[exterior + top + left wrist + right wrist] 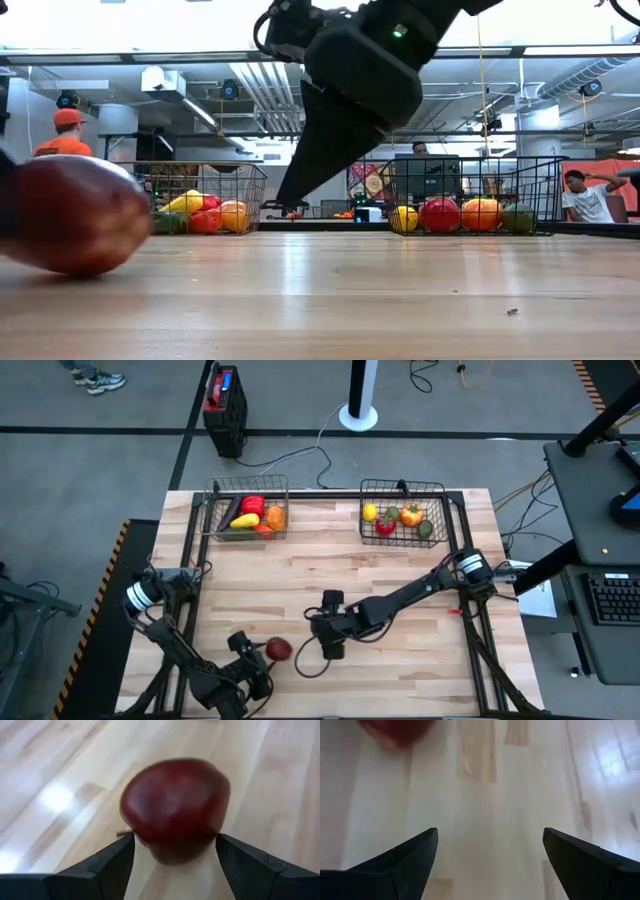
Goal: Sort produce into baskets
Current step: Put the apple into the black wire basket
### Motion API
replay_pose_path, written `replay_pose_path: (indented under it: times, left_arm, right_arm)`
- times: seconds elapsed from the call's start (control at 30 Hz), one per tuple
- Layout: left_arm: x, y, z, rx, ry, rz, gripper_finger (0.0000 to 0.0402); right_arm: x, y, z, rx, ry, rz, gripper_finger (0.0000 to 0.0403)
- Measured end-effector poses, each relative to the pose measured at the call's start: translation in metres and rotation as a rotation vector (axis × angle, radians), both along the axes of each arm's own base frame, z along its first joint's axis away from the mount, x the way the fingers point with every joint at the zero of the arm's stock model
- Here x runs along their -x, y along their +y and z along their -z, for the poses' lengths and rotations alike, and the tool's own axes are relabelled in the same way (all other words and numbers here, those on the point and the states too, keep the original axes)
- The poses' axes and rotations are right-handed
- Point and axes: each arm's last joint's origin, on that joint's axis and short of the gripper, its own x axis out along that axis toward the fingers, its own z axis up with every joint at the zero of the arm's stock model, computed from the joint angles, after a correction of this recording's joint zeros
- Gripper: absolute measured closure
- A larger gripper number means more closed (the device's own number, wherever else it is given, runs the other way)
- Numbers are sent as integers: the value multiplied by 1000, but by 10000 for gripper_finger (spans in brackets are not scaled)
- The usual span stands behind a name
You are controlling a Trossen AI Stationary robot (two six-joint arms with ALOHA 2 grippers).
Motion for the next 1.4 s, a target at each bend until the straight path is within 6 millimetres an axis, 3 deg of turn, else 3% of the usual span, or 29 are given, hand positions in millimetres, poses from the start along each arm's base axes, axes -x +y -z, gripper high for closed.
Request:
replay_pose_path:
  times: [0.33,0.97,1.17,1.27,1.4]
  left_arm:
    - [-13,10,-2,-29,-26,-37,141]
    - [-14,11,-2,-34,-34,-37,141]
    - [-13,11,-2,-38,-29,-37,141]
    - [-13,12,-3,-44,-25,-37,141]
    - [-13,12,-2,-50,-21,-36,141]
  right_arm:
    - [5,4,19,-90,-168,14,49]
    - [-3,13,8,-164,-316,18,51]
    - [-4,15,6,-15,-329,-142,51]
    - [-5,11,6,24,-326,-161,51]
    - [-10,-4,6,-64,-336,-32,51]
